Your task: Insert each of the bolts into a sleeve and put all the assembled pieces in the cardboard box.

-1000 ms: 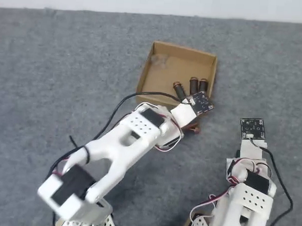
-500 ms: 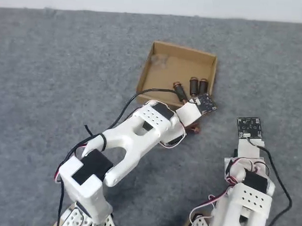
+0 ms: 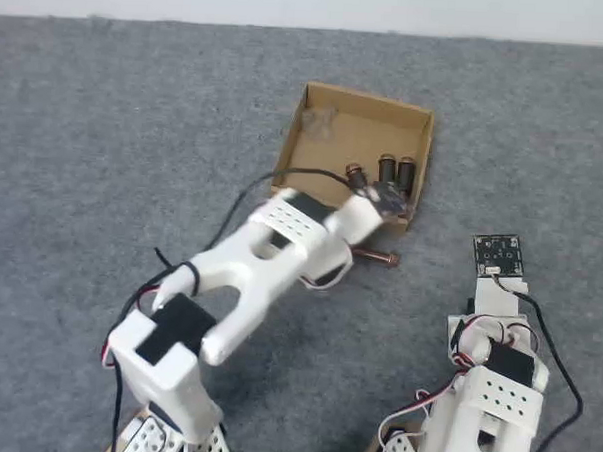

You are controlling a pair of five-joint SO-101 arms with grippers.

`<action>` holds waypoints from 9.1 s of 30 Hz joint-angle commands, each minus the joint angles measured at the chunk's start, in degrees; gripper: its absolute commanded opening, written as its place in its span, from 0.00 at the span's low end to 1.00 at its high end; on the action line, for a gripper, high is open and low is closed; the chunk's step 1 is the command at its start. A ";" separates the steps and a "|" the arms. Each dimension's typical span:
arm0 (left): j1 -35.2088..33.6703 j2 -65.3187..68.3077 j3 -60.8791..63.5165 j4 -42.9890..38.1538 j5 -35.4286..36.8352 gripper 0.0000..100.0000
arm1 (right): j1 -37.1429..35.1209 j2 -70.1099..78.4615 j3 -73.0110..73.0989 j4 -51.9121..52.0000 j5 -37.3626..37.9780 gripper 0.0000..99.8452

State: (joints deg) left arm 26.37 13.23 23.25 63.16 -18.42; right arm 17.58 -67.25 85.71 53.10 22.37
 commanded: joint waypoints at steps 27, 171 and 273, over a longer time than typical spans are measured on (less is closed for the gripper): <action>-9.49 -23.38 15.87 7.74 -6.59 0.09 | -0.40 -1.98 -0.44 -1.01 1.14 0.01; -20.75 -6.07 9.80 -23.91 69.36 0.21 | -0.40 -1.71 -0.62 -1.01 1.23 0.01; -39.82 -75.34 64.40 -35.16 20.22 0.01 | -7.87 -2.24 2.37 -31.96 -1.41 0.01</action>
State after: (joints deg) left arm -13.45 -56.75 87.52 29.76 2.15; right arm 10.46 -67.25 87.56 30.42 21.32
